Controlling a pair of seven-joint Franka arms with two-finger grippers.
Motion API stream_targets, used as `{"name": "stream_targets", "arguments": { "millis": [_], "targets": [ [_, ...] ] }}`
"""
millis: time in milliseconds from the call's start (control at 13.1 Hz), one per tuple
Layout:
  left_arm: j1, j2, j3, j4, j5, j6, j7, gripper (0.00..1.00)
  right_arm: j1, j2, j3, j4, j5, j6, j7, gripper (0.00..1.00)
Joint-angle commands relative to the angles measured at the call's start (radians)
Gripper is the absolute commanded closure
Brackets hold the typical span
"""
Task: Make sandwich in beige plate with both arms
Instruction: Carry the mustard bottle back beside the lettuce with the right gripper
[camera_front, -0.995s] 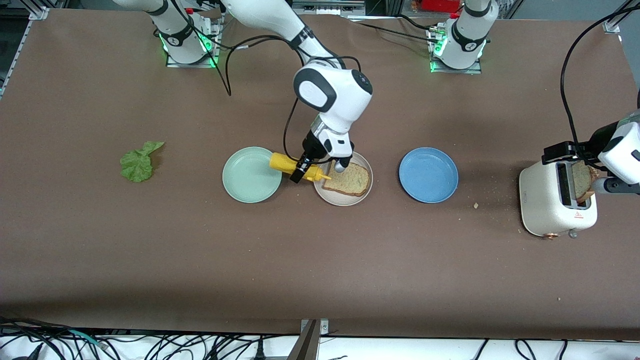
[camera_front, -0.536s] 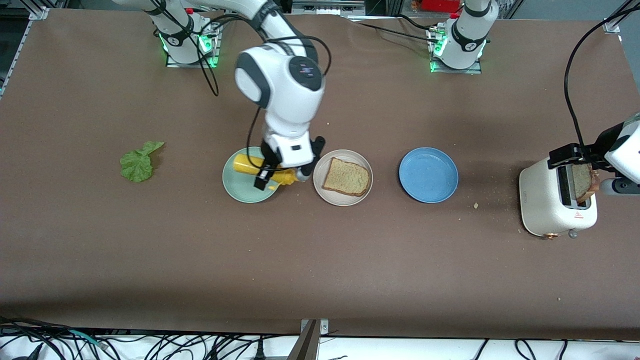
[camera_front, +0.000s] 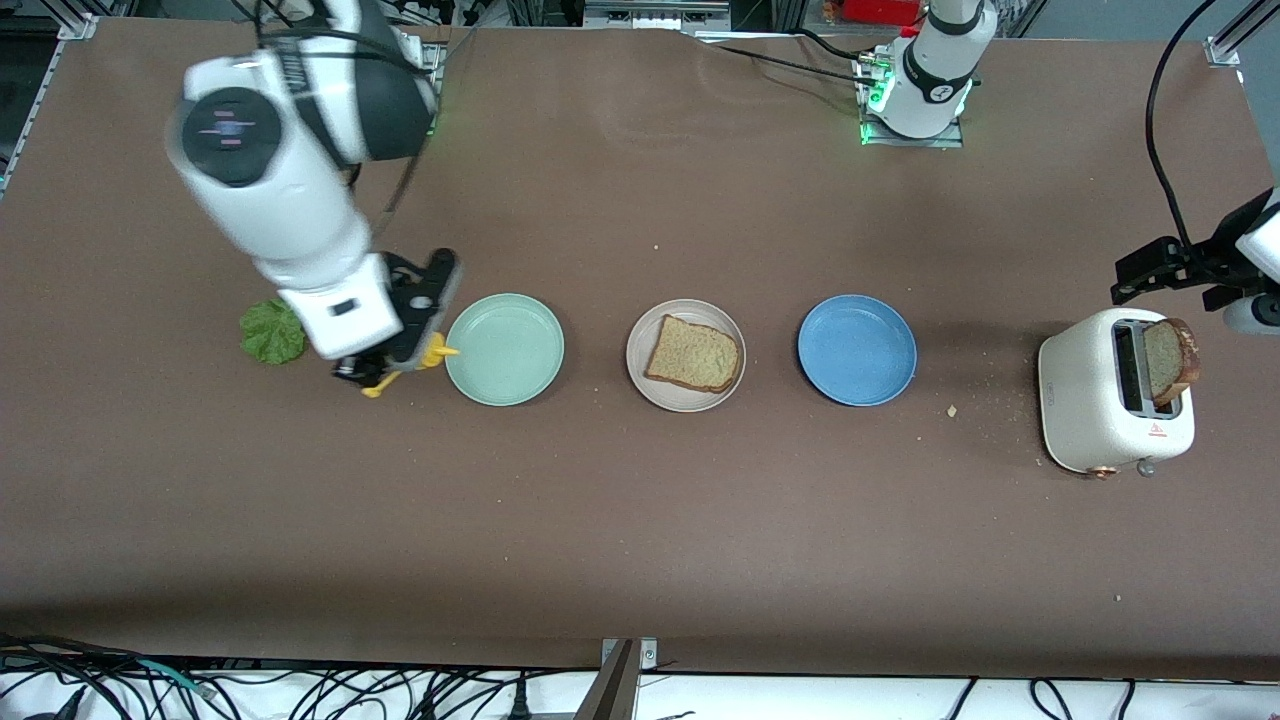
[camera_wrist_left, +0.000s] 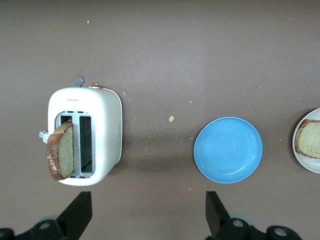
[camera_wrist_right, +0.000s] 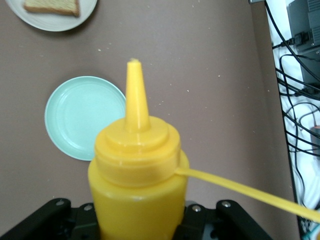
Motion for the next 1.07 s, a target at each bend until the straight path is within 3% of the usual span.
{"name": "stream_targets", "arguments": {
  "millis": [0,153,459,842,995],
  "targets": [
    [-0.008,-0.053,0.005,-0.06,-0.025,0.043,-0.023,0.0,-0.019,-0.037,-0.139,-0.056,0.256,-0.026,-0.246,1.0],
    [-0.009,-0.05,0.002,-0.058,-0.025,0.059,-0.026,0.0,-0.044,-0.031,-0.225,-0.08,0.411,-0.053,-0.368,1.0],
    [-0.009,-0.036,0.0,-0.043,-0.027,0.071,-0.026,0.0,-0.212,0.02,-0.229,-0.094,0.654,-0.124,-0.574,1.0],
    [-0.003,-0.036,0.002,-0.049,-0.07,0.07,-0.015,0.0,-0.309,0.061,-0.229,-0.126,0.821,-0.184,-0.69,1.0],
    [-0.008,-0.027,0.002,-0.054,-0.07,0.067,-0.015,0.0,-0.343,0.093,-0.227,-0.194,0.978,-0.19,-0.781,1.0]
  ]
}}
